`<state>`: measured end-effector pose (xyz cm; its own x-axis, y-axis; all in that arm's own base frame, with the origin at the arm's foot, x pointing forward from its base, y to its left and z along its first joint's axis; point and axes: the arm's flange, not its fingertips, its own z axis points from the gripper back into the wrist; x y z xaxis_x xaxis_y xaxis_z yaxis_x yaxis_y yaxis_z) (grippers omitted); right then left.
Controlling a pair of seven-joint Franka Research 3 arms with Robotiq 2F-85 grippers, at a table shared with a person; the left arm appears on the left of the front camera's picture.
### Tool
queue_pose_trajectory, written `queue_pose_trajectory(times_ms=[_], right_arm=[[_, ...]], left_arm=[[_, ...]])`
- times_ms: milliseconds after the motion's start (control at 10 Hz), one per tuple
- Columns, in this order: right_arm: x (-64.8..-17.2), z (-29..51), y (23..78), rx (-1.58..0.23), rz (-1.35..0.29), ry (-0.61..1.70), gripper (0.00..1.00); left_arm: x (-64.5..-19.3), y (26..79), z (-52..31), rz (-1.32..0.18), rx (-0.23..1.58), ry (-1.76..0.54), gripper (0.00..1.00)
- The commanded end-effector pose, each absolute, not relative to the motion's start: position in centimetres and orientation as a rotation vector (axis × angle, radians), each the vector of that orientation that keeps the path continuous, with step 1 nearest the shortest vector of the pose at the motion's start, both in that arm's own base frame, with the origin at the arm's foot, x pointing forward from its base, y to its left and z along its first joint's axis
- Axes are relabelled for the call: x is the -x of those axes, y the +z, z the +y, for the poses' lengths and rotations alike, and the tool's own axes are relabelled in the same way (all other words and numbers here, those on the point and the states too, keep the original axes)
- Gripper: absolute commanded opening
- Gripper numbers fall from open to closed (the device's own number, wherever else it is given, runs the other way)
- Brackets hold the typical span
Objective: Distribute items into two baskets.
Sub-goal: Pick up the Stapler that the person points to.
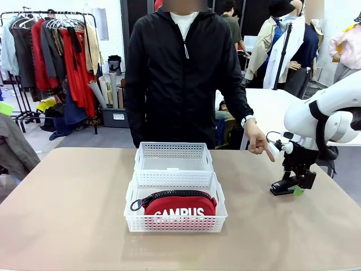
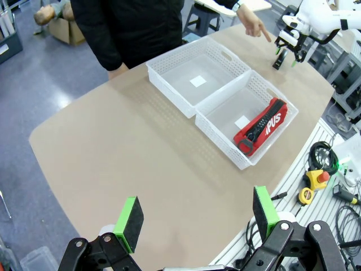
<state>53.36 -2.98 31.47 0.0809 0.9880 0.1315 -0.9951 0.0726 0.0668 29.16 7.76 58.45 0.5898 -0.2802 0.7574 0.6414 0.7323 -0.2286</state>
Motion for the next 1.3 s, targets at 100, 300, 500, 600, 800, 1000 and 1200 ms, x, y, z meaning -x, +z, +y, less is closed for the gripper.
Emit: queue_pose_trajectory(times_ms=[100, 300, 500, 600, 800, 1000, 1200], right_arm=[[-54.00, -2.88, 31.56, -0.175, -0.068, 1.467, 0.89], [-54.03, -2.80, 31.48, -0.175, -0.061, 1.468, 0.51], [-53.99, -2.68, 31.43, -0.182, -0.060, 1.472, 0.14], [-53.92, -2.65, 31.39, -0.184, -0.058, 1.474, 0.00], [-53.85, -2.60, 31.27, -0.190, -0.048, 1.470, 0.00], [-53.80, -2.57, 31.33, -0.193, -0.047, 1.461, 0.00], [-53.76, -2.60, 31.39, -0.206, -0.046, 1.451, 0.00]], left_arm=[[-29.15, 58.40, 7.74, -0.766, 0.522, -0.565, 1.00], [-29.15, 58.40, 7.74, -0.766, 0.522, -0.565, 1.00], [-29.15, 58.40, 7.74, -0.766, 0.522, -0.565, 1.00], [-29.15, 58.40, 7.74, -0.766, 0.522, -0.565, 1.00], [-29.15, 58.40, 7.74, -0.766, 0.522, -0.565, 1.00], [-29.15, 58.40, 7.74, -0.766, 0.522, -0.565, 1.00], [-29.15, 58.40, 7.74, -0.766, 0.522, -0.565, 1.00]])
